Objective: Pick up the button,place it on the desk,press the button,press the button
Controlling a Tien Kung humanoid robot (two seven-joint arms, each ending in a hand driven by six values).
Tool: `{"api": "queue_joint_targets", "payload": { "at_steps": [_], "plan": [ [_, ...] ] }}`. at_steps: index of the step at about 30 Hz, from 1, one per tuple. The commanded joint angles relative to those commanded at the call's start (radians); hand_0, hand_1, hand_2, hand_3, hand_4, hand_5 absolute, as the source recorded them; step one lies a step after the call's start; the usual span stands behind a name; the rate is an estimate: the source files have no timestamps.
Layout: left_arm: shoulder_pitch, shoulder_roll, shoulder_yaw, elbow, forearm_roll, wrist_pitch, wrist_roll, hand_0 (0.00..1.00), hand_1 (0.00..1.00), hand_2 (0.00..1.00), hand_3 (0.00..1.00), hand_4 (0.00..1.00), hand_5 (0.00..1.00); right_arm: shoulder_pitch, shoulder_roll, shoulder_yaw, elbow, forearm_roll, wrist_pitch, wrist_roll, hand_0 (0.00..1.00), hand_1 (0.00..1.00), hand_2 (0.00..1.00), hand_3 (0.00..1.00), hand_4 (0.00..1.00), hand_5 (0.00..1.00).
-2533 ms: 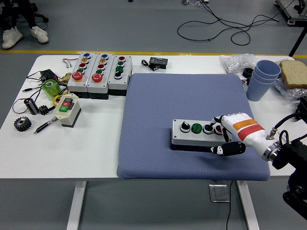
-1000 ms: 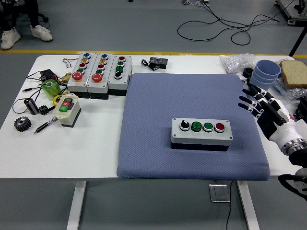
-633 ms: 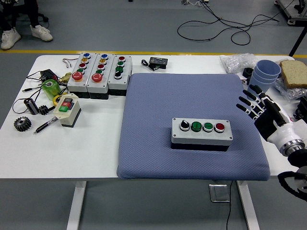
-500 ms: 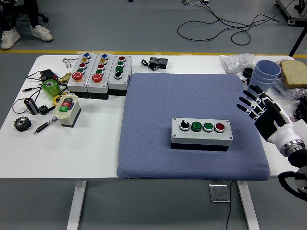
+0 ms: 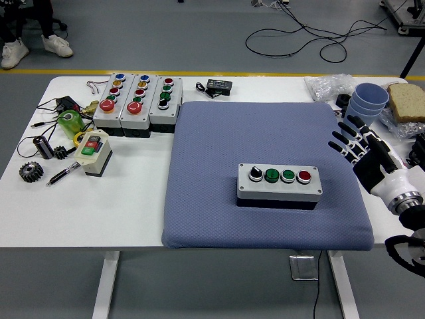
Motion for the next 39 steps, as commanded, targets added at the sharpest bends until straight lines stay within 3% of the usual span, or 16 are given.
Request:
{"api": "queue_joint_targets", "payload": {
  "at_steps": [39],
  "plan": [
    [0.0,0.0,-0.009,0.0,0.018,-0.003,0.006,0.595,0.635,0.676,0.547,0.36,0.705,0.0,0.005,0.003,-0.004,0.034,-0.003,-0.007,0.625,0.577,0.663,0.658,0.771,0.336]
  ]
}}
